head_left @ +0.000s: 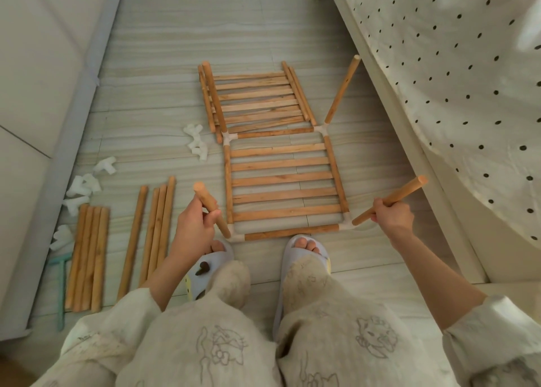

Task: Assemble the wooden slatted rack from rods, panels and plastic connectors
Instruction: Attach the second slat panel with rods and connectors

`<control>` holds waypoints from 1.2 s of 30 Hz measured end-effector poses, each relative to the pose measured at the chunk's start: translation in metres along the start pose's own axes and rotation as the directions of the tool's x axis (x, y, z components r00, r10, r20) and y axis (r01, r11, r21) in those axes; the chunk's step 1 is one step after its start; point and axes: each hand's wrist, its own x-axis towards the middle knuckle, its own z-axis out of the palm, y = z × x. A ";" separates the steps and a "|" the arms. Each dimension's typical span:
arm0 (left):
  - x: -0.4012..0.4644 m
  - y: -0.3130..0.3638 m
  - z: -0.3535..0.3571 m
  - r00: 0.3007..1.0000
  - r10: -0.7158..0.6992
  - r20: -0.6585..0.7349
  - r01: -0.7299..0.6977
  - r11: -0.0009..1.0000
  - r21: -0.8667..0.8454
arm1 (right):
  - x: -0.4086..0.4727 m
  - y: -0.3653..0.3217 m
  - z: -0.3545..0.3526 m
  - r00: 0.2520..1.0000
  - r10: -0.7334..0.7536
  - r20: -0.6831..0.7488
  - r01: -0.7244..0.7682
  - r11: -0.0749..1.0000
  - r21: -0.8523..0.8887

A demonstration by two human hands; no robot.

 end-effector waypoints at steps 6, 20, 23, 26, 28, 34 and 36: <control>-0.001 0.002 0.000 1.000 0.009 0.000 -0.009 0.999 -0.034 | -0.001 0.006 0.001 0.998 -0.011 0.063 0.015 0.998 -0.057; 0.002 0.004 0.009 1.000 -0.025 -0.017 0.025 0.998 0.049 | 0.000 0.012 -0.002 0.996 -0.057 0.071 0.060 0.997 -0.041; -0.008 0.001 0.006 0.999 -0.033 -0.034 0.032 0.999 -0.040 | 0.000 0.013 -0.002 0.995 -0.069 0.074 0.072 0.997 -0.039; -0.011 0.003 0.006 0.999 -0.008 -0.047 0.005 0.998 -0.056 | 0.000 0.013 -0.001 0.994 -0.081 0.077 0.085 0.995 -0.057; -0.009 0.003 0.009 1.000 0.012 -0.015 -0.012 1.000 -0.002 | 0.001 0.012 0.000 0.992 -0.095 0.081 0.100 0.993 -0.059; 0.000 -0.014 0.023 0.996 0.081 0.037 -0.084 0.993 0.084 | -0.001 0.014 -0.001 0.983 -0.159 0.093 0.167 0.982 -0.084; -0.002 -0.021 0.027 0.994 0.108 0.032 -0.111 0.983 0.145 | -0.005 0.020 -0.003 0.978 -0.183 0.098 0.191 0.978 -0.080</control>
